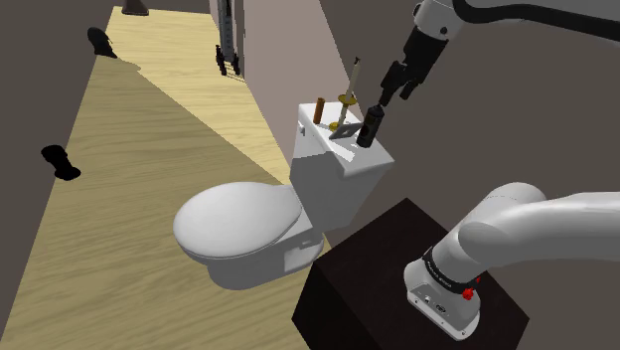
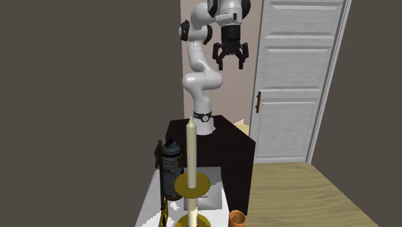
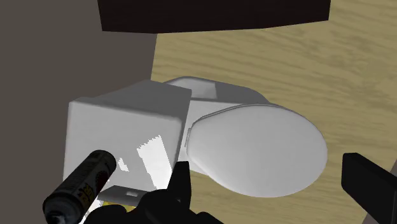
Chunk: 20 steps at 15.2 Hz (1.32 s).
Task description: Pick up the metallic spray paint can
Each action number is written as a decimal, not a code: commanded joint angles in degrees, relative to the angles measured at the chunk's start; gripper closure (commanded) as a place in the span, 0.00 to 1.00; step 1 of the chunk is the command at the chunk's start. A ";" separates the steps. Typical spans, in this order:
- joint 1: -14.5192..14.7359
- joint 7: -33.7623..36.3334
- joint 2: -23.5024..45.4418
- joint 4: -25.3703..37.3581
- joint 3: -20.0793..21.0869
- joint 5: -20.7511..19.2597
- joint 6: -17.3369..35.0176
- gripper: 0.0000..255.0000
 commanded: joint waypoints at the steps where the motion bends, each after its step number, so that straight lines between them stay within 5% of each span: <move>1: 0.00 0.00 0.00 0.00 0.00 0.00 0.00 0.00; 11: -3.96 -8.45 5.40 -9.83 -7.67 -5.44 22.27 0.00; 20: -5.51 -17.22 18.56 -10.82 -16.17 -6.38 43.15 0.00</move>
